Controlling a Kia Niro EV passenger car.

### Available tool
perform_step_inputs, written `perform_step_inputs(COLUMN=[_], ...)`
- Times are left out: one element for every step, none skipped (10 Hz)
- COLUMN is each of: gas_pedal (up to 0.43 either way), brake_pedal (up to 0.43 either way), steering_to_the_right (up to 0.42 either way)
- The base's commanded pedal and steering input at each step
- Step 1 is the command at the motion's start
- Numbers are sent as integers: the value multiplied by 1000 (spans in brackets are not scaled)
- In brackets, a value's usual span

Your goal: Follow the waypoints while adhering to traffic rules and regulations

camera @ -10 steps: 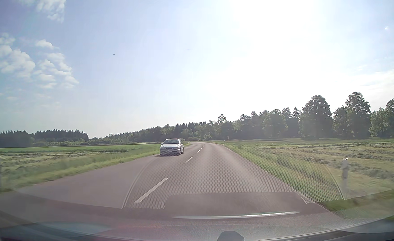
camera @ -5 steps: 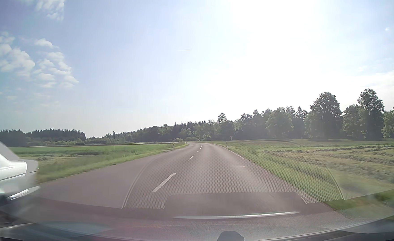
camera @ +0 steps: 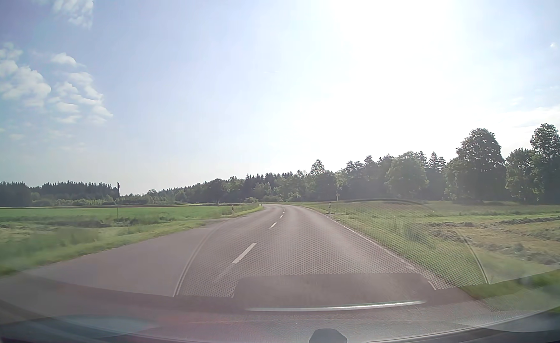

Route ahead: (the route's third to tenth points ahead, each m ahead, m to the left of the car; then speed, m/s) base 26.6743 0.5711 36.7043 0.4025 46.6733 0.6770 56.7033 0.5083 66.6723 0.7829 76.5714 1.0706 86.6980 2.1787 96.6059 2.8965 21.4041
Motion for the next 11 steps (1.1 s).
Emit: perform_step_inputs(gas_pedal=[177, 177, 189, 189, 189, 189, 189, 177, 169, 157, 150], brake_pedal=[0, 0, 0, 0, 0, 0, 0, 0, 0, 0, 0], steering_to_the_right=[-2, -2, -1, -1, -2, -1, -2, -2, -2, -3, -4])
